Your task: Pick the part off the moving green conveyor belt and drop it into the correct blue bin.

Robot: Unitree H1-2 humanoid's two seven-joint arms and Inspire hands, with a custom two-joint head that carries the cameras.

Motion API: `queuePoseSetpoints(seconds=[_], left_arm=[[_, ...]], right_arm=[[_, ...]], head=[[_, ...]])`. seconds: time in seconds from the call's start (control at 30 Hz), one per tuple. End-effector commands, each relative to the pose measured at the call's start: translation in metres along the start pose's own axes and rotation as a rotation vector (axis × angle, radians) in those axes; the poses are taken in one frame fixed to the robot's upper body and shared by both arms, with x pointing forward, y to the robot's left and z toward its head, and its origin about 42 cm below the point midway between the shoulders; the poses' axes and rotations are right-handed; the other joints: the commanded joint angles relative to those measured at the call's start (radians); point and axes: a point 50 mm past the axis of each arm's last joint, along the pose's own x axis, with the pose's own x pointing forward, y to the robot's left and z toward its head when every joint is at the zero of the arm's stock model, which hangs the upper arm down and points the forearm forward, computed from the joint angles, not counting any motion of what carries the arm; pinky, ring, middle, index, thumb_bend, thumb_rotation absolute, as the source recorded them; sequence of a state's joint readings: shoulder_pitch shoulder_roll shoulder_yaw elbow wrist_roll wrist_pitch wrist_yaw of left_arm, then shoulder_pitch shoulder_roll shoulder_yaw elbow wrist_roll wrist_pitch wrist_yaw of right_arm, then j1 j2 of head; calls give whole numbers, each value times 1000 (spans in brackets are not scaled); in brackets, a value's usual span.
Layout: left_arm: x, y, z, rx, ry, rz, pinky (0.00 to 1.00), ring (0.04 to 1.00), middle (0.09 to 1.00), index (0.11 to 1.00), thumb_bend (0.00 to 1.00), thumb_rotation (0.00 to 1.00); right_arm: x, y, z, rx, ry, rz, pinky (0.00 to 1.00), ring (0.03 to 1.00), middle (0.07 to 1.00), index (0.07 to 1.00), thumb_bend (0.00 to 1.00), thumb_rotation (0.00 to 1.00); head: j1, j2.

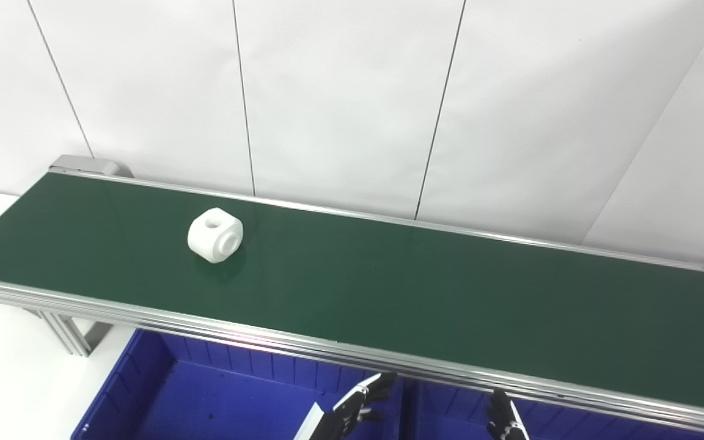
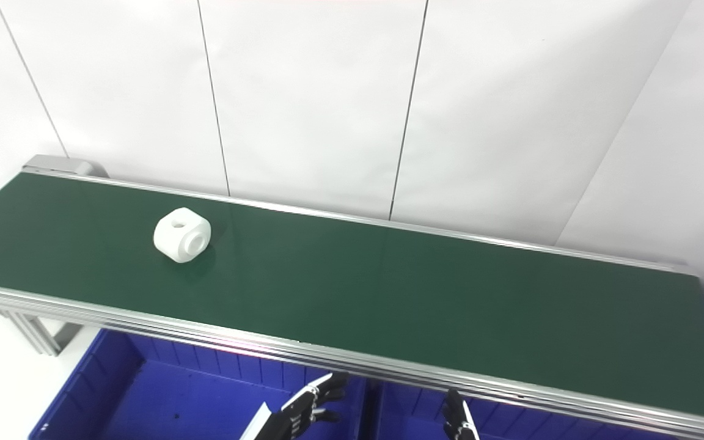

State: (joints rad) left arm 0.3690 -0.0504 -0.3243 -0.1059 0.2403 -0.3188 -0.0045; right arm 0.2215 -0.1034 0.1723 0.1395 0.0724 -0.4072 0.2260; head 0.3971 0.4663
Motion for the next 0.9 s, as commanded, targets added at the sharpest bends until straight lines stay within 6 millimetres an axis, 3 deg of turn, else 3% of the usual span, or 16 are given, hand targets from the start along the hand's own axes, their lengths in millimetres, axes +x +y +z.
queuePoseSetpoints(seconds=[0.0,0.13,0.37,0.53,0.7,0.87], left_arm=[[5,-8,32,-49,-144,27,770,881,894,868,924,641],[11,9,65,13,-268,71,747,867,879,866,936,609],[36,49,105,343,-431,187,689,841,873,857,999,580],[70,76,125,584,-475,323,774,886,914,899,965,620],[100,105,134,726,-438,406,812,928,952,945,937,632],[120,136,134,873,-402,447,789,924,953,951,903,693]], right_arm=[[10,0,12,-7,-84,11,1000,1000,1000,1000,1000,1000],[13,-1,11,-8,-90,25,1000,1000,1000,1000,1000,1000],[20,-1,10,0,-97,30,1000,1000,1000,1000,1000,1000],[25,-3,7,1,-92,31,1000,1000,1000,1000,1000,1000],[28,-2,5,6,-90,37,1000,1000,1000,1000,1000,1000],[29,-2,6,4,-93,40,1000,1000,1000,1000,1000,1000]], head=[[10,7],[19,12],[29,9],[36,-1],[35,-8],[38,-6]])
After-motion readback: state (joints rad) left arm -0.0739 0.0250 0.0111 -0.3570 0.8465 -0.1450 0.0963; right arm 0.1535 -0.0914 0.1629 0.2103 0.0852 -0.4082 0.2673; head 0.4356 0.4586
